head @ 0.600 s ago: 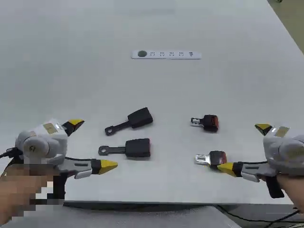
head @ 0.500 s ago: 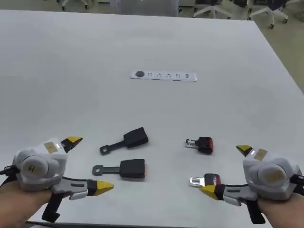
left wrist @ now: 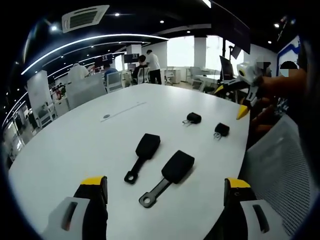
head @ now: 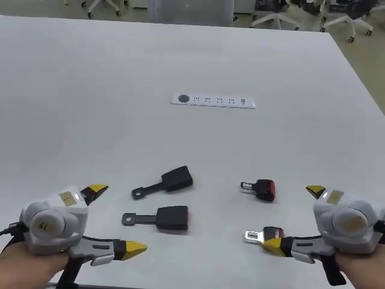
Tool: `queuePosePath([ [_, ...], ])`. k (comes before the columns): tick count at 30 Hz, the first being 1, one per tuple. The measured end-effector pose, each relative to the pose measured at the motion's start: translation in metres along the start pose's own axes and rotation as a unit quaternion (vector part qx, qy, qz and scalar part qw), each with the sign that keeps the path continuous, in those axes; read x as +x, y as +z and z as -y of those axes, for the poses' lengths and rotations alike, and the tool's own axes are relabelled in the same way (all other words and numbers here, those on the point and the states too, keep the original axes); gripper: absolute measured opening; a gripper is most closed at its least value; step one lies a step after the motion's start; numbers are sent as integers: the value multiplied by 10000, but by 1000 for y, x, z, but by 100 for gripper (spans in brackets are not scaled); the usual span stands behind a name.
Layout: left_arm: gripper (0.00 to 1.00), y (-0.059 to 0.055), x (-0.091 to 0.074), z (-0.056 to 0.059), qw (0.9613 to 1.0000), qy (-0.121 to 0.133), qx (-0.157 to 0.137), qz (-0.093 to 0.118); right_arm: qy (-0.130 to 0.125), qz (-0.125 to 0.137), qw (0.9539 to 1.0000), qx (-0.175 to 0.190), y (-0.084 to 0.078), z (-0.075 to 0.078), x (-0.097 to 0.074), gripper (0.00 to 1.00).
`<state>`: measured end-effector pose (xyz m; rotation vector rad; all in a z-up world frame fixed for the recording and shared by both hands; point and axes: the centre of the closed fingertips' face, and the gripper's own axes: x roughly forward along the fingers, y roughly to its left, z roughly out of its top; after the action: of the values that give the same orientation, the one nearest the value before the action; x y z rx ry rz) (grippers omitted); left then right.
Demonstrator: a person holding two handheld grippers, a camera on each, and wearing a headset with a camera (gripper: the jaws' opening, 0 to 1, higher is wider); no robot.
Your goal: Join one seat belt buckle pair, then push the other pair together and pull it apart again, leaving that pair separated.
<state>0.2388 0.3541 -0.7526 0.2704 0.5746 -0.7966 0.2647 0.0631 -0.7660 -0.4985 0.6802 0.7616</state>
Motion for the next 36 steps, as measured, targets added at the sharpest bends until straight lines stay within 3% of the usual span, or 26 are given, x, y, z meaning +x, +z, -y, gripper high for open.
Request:
queuePosePath([
  [17,98,-4,6,-4,10000,-10,-25,-29,-193,-11,9995,258,-16,8,-4,100],
  [24,99,-6,6,-3,10000,2,-37,-75,-294,-47,9989,368,-25,18,-10,100],
  [34,98,-3,3,-5,10000,80,-31,-50,-253,0,9985,478,-27,6,-13,96],
  [36,98,-3,2,-5,9999,86,-34,-48,-104,19,9990,426,-26,-1,-12,96],
])
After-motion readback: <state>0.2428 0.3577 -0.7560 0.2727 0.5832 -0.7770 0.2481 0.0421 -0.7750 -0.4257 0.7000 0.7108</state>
